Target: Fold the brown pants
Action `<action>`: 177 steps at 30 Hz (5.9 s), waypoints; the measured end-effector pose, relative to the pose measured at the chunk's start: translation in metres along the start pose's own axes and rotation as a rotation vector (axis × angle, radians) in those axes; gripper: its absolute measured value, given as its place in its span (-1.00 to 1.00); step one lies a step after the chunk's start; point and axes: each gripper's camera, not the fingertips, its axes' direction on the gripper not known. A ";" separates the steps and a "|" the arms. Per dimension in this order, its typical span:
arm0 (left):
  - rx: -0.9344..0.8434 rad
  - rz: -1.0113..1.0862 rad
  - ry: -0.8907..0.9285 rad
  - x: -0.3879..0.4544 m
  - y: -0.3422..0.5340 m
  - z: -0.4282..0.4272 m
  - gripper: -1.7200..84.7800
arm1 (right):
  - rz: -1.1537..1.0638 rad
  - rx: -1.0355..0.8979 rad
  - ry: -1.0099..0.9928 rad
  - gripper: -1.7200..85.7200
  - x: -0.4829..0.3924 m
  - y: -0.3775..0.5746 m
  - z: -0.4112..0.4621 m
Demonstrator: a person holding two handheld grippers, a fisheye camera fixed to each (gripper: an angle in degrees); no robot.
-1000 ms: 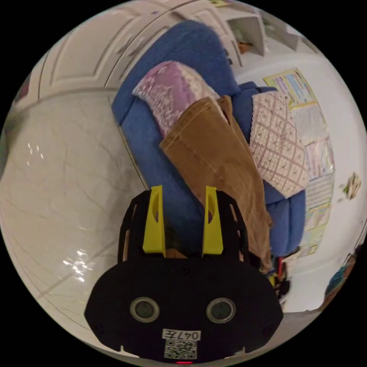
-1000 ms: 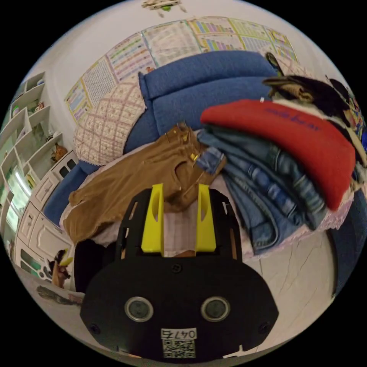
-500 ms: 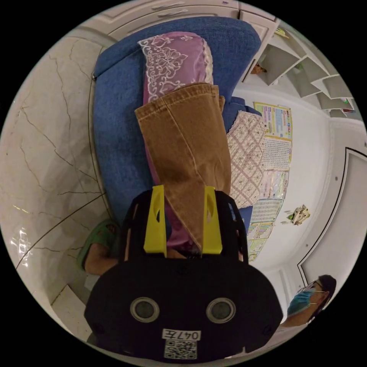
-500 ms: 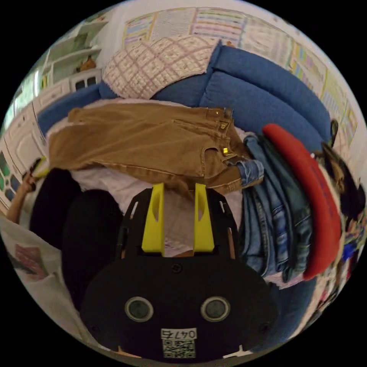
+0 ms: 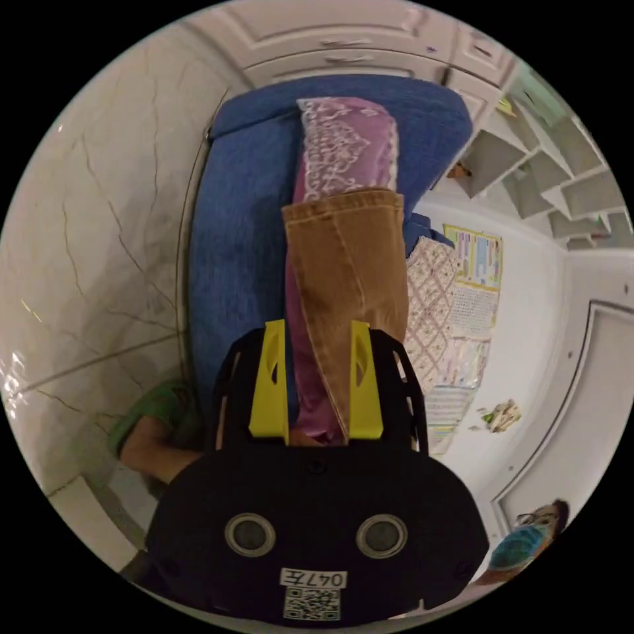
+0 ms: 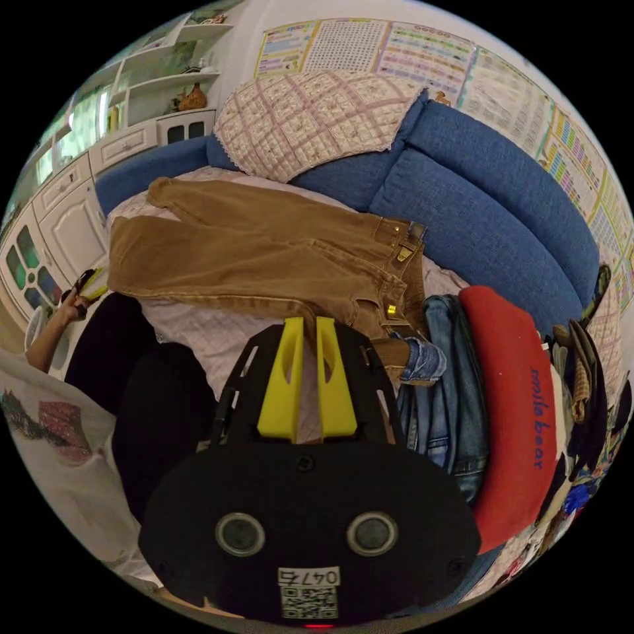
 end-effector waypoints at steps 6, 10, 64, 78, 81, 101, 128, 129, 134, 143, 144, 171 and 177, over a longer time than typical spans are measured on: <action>0.112 -0.130 0.317 -0.021 0.002 -0.008 -0.76 | -0.016 -0.001 0.027 -0.94 0.007 -0.036 -0.046; 0.126 -0.062 0.393 0.013 0.022 -0.028 -0.95 | -0.007 0.010 0.012 -0.95 0.019 -0.055 -0.076; -0.065 0.615 -0.646 -0.179 -0.020 0.747 -0.73 | 0.054 0.227 -0.296 -0.97 -0.027 -0.015 -0.188; 0.471 1.110 -1.311 -0.415 -0.005 0.790 -0.84 | 0.088 0.208 -0.361 -0.98 -0.027 0.090 -0.183; 0.322 1.080 -1.160 -0.468 -0.032 0.745 -0.79 | 0.110 0.243 -0.374 -0.98 -0.023 0.126 -0.194; -0.520 1.616 -0.704 -0.925 0.192 0.562 -0.98 | 0.731 0.244 -0.050 -0.88 0.057 0.465 -0.273; -0.850 1.529 -0.788 -1.168 -0.082 0.482 -0.98 | 1.080 0.301 -0.241 -0.97 0.091 0.649 -0.226; -0.859 1.518 -0.781 -1.172 -0.096 0.478 -0.98 | 1.057 0.292 -0.227 -0.96 0.089 0.642 -0.232; -0.877 1.508 -0.767 -1.185 -0.145 0.458 -0.98 | 0.991 0.322 -0.142 -0.94 0.069 0.611 -0.276; -0.875 1.546 -0.794 -1.199 -0.210 0.436 -0.98 | 0.698 0.325 0.125 -0.97 -0.002 0.491 -0.345; -0.876 1.544 -0.791 -1.200 -0.219 0.432 -0.98 | 0.645 0.295 0.101 -0.98 -0.006 0.467 -0.342; -0.893 1.538 -0.786 -1.187 -0.326 0.401 -0.98 | 0.218 0.227 0.106 -0.94 -0.228 0.094 -0.385; -0.880 1.551 -0.796 -1.181 -0.330 0.397 -0.98 | 0.156 0.078 0.178 -0.94 -0.277 0.017 -0.362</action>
